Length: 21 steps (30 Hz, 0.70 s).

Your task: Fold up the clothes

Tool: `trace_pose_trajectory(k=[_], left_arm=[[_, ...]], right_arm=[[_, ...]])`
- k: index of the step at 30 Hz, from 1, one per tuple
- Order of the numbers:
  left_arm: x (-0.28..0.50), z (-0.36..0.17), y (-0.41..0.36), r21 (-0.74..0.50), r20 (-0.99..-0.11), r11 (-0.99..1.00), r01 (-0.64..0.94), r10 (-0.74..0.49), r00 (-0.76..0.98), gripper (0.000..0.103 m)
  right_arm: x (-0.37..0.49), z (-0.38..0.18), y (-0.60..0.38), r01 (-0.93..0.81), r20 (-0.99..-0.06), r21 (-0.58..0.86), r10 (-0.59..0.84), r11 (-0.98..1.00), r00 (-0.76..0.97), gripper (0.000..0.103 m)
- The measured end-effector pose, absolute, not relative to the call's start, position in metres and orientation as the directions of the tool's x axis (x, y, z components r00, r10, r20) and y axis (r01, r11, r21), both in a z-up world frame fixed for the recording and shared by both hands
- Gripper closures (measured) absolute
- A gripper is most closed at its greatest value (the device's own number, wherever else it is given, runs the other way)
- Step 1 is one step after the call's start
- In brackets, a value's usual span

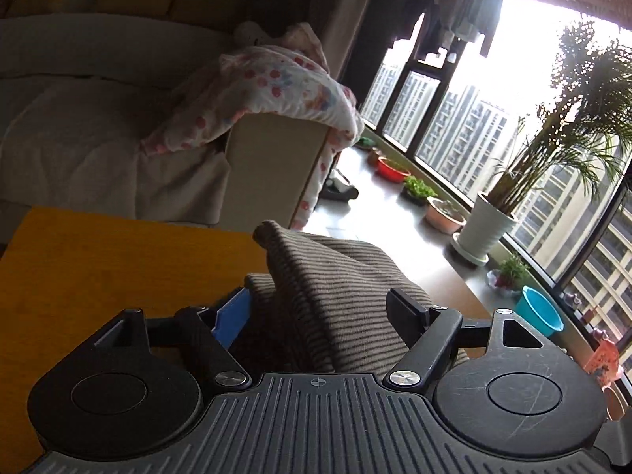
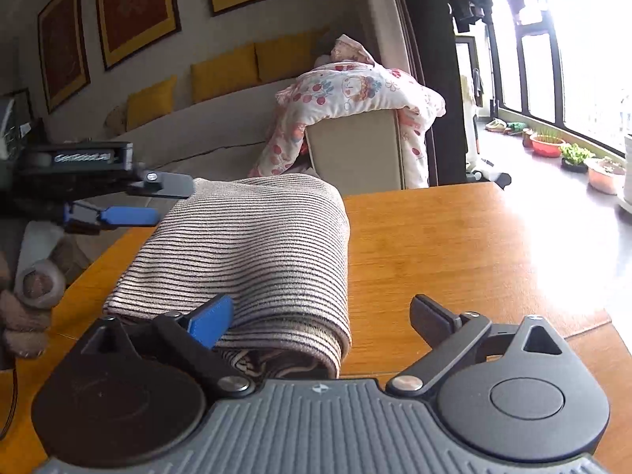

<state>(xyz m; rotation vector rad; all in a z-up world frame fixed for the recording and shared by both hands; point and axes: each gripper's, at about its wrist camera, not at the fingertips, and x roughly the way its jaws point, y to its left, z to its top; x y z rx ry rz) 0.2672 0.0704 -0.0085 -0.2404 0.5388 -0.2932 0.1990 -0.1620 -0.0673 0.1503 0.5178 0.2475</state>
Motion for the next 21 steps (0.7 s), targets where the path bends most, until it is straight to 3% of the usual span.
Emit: trace_pose_trajectory(k=[3,7,10,14,21], left_arm=[[0.199,-0.008,0.072,-0.265,-0.443,0.949,0.167,-0.274,0.853,0.000],[0.126,-0.018,0.068,-0.261,-0.460,0.957,0.126,-0.238,0.855,0.000],[0.085,-0.026,0.057,-0.173,-0.415,0.981,0.090,-0.155,0.896,0.000],[0.058,-0.038,0.045,-0.112,-0.347,0.992,0.056,-0.092,0.933,0.000],[0.057,-0.049,0.031,0.002,-0.360,0.998,0.061,-0.056,0.931,0.000]], right_arm=[[0.168,-0.065,-0.164,-0.203,-0.444,0.188,0.268,0.961,0.855,0.000],[0.124,-0.057,-0.162,-0.202,-0.413,0.157,0.250,0.967,0.876,0.000],[0.099,-0.050,-0.168,-0.189,-0.405,0.185,0.250,0.964,0.880,0.000],[0.073,-0.052,-0.176,-0.156,-0.377,0.187,0.217,0.970,0.900,0.000],[0.066,-0.058,-0.175,-0.155,-0.363,0.140,0.196,0.978,0.911,0.000]])
